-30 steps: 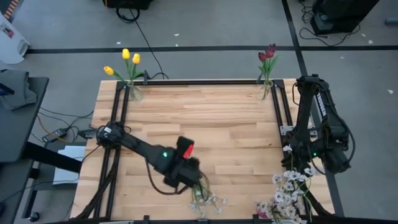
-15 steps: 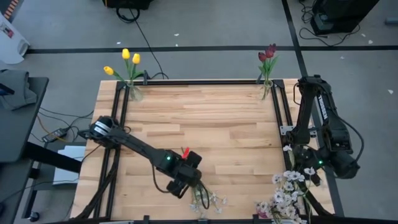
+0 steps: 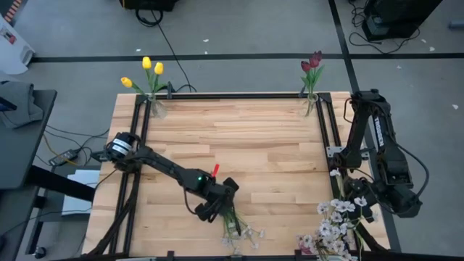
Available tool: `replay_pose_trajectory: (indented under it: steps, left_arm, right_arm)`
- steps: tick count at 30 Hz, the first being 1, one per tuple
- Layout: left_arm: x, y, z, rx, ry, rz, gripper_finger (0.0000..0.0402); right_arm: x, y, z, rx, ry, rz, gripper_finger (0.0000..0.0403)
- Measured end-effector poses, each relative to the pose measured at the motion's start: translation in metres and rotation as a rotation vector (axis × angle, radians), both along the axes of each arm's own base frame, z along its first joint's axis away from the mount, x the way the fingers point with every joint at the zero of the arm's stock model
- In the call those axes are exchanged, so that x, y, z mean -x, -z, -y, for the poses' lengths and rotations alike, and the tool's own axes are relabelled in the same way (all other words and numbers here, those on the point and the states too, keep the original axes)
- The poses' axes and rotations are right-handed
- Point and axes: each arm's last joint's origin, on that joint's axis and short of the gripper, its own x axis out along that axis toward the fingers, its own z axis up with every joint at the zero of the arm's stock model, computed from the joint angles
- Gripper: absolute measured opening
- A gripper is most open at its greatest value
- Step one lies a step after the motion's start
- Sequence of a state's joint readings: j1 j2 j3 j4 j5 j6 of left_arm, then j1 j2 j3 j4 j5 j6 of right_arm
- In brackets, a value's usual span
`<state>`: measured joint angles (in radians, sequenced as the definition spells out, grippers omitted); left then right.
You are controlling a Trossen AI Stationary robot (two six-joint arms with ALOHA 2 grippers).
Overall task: Sort flowers into vase by color
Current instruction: Put the white flowers into the purple vase
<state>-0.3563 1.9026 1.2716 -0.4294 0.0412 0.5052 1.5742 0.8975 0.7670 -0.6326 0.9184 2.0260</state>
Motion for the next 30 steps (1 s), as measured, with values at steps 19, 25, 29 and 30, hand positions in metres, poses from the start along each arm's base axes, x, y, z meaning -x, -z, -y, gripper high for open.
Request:
replay_pose_trajectory:
  steps: [19,25,29,30]
  left_arm:
    - [0.007,0.028,-0.014,0.036,0.09,0.036,0.0227]
    - [0.005,0.029,-0.014,0.031,0.077,0.094,0.0206]
    - [0.008,0.031,-0.015,0.033,0.061,0.05,0.0154]
    - [0.009,0.032,-0.015,0.05,0.05,0.032,0.0139]
  right_arm:
    - [0.0,-0.006,-0.016,-0.128,0.001,0.01,0.0109]
    - [0.0,-0.009,-0.018,-0.17,-0.017,-0.004,0.0109]
    - [0.0,-0.01,-0.019,-0.191,-0.016,-0.003,0.0109]
    - [0.0,-0.01,-0.019,-0.193,-0.016,-0.003,0.0109]
